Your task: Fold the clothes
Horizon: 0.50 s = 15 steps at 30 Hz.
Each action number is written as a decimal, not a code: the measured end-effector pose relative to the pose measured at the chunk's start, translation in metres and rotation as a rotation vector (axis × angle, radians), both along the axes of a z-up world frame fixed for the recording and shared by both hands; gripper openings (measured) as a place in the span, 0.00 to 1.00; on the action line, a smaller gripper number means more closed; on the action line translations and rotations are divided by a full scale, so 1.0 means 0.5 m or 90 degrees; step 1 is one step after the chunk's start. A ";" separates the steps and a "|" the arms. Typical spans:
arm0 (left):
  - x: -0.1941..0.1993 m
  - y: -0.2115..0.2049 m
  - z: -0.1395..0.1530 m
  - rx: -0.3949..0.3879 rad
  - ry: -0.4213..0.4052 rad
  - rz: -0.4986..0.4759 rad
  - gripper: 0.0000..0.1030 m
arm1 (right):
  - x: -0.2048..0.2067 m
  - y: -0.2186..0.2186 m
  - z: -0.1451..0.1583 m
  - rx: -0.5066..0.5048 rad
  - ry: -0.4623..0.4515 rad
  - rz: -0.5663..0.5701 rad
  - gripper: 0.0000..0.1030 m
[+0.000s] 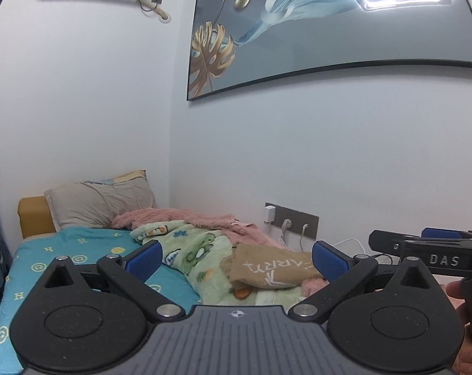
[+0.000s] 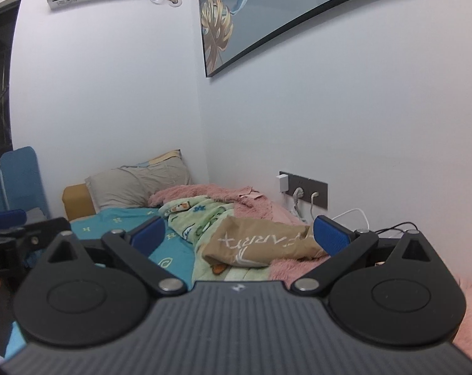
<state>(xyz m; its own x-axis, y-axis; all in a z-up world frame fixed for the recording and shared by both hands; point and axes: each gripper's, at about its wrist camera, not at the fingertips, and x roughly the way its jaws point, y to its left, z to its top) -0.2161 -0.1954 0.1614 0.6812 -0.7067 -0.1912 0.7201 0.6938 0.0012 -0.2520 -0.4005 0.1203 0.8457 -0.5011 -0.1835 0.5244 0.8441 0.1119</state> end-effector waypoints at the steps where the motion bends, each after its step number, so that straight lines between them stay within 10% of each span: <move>1: -0.003 0.005 -0.005 0.002 0.005 -0.001 1.00 | 0.001 0.007 -0.004 -0.003 0.003 0.000 1.00; 15: -0.010 0.021 -0.044 0.009 0.014 0.000 1.00 | 0.005 0.055 -0.037 -0.012 0.035 -0.001 1.00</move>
<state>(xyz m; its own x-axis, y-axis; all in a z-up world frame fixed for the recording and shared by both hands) -0.2212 -0.1849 0.1394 0.6770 -0.7032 -0.2171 0.7196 0.6943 -0.0048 -0.2495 -0.3732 0.1019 0.8336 -0.5065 -0.2202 0.5310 0.8447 0.0672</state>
